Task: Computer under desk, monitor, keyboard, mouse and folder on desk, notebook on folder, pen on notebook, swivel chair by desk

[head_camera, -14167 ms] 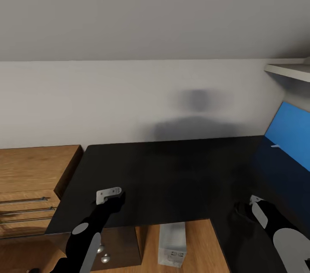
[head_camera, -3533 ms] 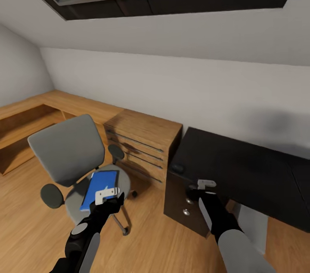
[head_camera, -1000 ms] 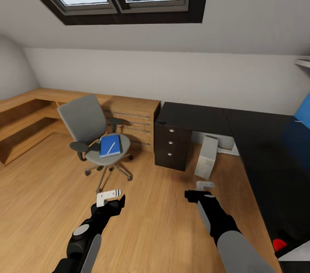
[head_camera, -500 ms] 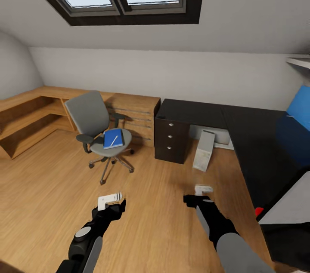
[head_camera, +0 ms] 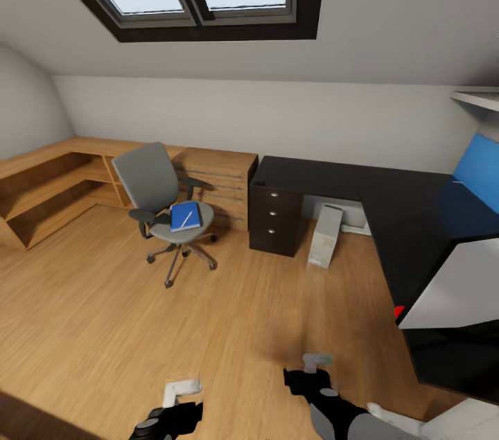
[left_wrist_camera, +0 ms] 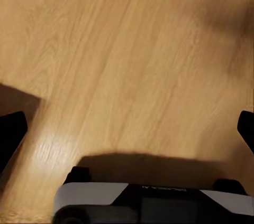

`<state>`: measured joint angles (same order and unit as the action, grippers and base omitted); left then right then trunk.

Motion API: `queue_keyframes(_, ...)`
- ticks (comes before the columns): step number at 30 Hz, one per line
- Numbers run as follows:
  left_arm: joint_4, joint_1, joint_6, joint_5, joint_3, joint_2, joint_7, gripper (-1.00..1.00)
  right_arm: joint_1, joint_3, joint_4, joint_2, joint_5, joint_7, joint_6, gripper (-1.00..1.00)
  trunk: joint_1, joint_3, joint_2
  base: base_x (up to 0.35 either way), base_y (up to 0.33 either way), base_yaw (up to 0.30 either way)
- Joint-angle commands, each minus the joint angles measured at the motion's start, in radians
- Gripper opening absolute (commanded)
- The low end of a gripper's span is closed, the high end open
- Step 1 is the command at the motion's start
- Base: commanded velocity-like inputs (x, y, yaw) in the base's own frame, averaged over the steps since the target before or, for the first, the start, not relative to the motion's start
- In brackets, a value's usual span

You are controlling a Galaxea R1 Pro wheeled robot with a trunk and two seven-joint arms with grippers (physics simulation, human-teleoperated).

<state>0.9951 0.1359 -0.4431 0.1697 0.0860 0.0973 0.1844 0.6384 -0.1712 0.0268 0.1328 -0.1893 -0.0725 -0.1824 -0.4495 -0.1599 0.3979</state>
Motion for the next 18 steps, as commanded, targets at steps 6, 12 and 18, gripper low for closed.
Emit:
queue_keyframes(6,-0.309,0.001,0.249,0.009,0.006,-0.002,0.003,1.00,-0.143,-0.007,-0.042,-0.005,-0.016,-0.004,-0.146,1.00,0.000,-0.002,0.002,-0.024,0.000,0.000)
queue_keyframes(12,-0.465,0.001,0.436,0.007,0.010,-0.004,0.001,1.00,-0.202,-0.008,-0.046,-0.028,-0.014,-0.004,-0.226,1.00,0.000,-0.002,0.002,-0.002,0.000,0.000)
queue_keyframes(18,-0.493,0.001,0.461,0.008,0.010,-0.017,0.001,1.00,-0.211,-0.008,-0.044,-0.053,-0.012,-0.003,-0.237,1.00,0.000,-0.002,0.002,-0.142,0.000,0.000)
